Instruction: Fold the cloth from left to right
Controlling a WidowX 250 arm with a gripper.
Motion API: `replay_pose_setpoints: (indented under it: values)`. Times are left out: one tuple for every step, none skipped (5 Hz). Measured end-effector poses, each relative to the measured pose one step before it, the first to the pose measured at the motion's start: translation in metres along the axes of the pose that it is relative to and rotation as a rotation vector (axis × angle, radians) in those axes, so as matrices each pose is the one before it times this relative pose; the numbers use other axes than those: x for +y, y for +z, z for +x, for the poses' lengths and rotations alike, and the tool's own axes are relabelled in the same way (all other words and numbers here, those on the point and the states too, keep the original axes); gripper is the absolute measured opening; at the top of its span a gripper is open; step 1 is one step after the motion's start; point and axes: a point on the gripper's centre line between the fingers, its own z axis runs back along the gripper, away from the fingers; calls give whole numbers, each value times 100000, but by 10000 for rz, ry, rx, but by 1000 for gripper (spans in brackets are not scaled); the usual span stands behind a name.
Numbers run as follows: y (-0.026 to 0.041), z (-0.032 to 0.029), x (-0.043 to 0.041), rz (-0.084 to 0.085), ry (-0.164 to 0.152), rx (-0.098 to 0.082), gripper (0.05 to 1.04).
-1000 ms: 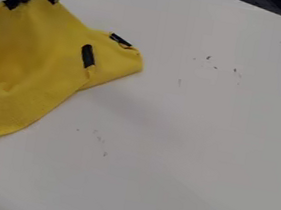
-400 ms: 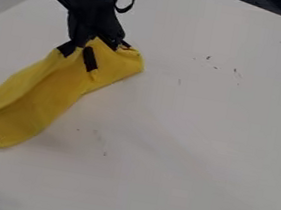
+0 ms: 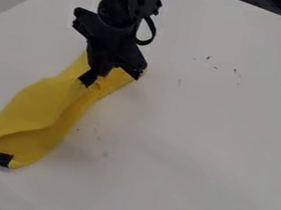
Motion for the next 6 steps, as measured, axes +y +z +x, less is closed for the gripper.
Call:
replay_pose_setpoints:
  values:
    - [524,-524,-892,-106,73,501,532]
    - [1774,670,-466,-169,155,690,833]
    - [1355,738,-414,229,-211,428,1013]
    - [556,2546,97,63,-1250,-82,1011]
    - [-1476,2874,1782,-602,-1114,-198,1004]
    - [-1626,1802,916,-596,-650,-331,1001]
